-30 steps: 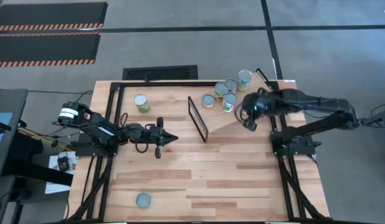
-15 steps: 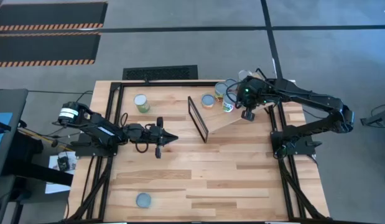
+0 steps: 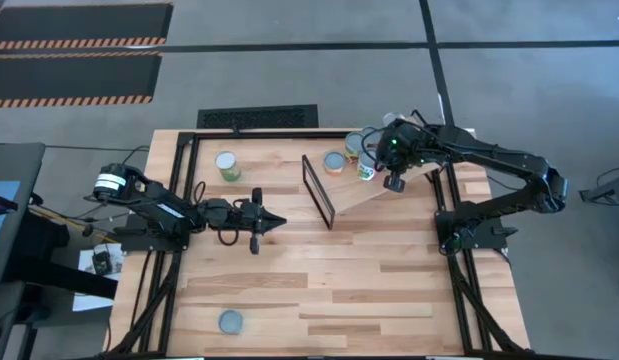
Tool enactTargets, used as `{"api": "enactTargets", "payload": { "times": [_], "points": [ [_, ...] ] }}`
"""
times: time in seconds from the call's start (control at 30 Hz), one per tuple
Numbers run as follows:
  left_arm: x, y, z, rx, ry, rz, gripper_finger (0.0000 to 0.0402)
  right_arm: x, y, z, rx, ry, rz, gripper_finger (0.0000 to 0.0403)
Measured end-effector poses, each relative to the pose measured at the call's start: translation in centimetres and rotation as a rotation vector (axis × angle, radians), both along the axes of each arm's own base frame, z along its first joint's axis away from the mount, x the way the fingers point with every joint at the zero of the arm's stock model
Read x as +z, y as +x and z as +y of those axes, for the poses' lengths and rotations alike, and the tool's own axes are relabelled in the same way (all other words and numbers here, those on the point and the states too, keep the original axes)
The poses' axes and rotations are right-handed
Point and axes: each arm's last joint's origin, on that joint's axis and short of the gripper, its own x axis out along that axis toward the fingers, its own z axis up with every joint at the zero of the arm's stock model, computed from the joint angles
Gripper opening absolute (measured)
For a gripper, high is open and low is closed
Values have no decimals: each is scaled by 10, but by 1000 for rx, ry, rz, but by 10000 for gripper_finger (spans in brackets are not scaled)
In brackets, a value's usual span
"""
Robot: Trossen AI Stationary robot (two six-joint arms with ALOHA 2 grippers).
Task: Pick and place cans onto a shelf
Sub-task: Put the canned peaches on the shelf, then put the canned tuna on the shelf
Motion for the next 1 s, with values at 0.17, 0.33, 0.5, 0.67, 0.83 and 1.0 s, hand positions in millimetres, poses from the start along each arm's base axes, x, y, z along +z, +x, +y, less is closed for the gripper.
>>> {"api": "enactTargets", "payload": {
  "times": [0.17, 0.33, 0.5, 0.67, 0.83, 1.0],
  "points": [
    [0, 0, 0, 0, 0, 0, 2, 1, 2, 0, 3, 3, -23, 40],
    [0, 0, 0, 0, 0, 0, 2, 1, 2, 0, 2, 1, -26, 53],
    [0, 0, 0, 0, 0, 1, 2, 1, 2, 0, -4, 3, -30, 72],
    [-1, 0, 0, 0, 0, 6, 2, 1, 2, -1, -5, 0, -34, 90],
    [-1, 0, 0, -1, 0, 7, 2, 8, -4, 2, -29, -31, -57, 107],
    [-1, 0, 0, -1, 0, 7, 2, 20, -18, 11, -53, -35, -127, 121]
  ]
}}
